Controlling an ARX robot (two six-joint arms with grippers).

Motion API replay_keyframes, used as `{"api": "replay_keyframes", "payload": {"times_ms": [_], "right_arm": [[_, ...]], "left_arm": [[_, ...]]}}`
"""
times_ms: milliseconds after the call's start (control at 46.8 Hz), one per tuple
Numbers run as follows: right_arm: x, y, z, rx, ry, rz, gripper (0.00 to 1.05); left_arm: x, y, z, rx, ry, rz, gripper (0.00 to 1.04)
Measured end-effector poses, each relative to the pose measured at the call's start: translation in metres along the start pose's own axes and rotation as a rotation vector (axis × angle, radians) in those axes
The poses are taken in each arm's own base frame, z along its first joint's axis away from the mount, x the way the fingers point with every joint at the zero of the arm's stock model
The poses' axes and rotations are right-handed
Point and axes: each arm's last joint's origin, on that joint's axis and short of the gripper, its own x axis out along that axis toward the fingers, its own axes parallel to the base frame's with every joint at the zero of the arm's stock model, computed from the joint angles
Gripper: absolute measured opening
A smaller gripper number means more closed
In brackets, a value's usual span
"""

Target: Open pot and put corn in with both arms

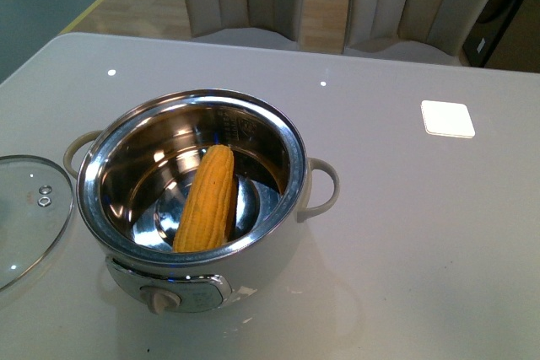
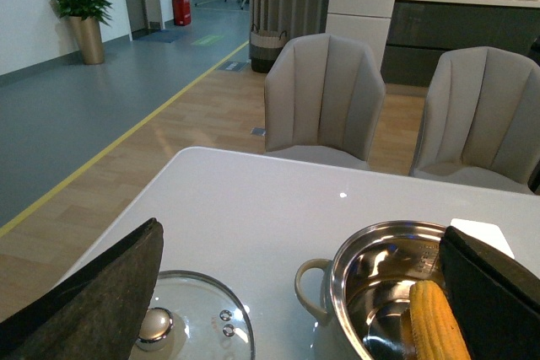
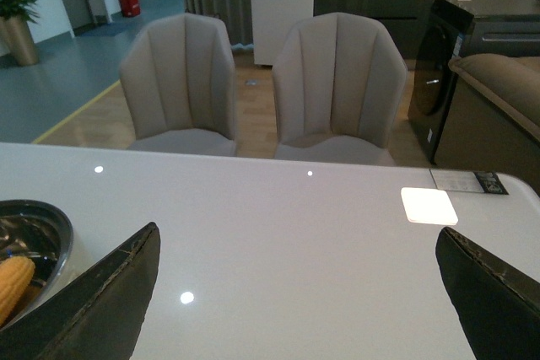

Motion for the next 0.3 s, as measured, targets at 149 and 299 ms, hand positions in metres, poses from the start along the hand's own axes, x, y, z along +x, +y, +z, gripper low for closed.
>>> {"api": "replay_keyframes", "payload": {"times_ms": [149,299], "right_arm": [[0.0,0.0,0.0,0.0,0.0,0.0,0.96],[0.0,0.0,0.0,0.0,0.0,0.0,0.96]], "left_arm": [[0.0,0.0,0.0,0.0,0.0,0.0,0.98],[0.0,0.0,0.0,0.0,0.0,0.0,0.98]]}}
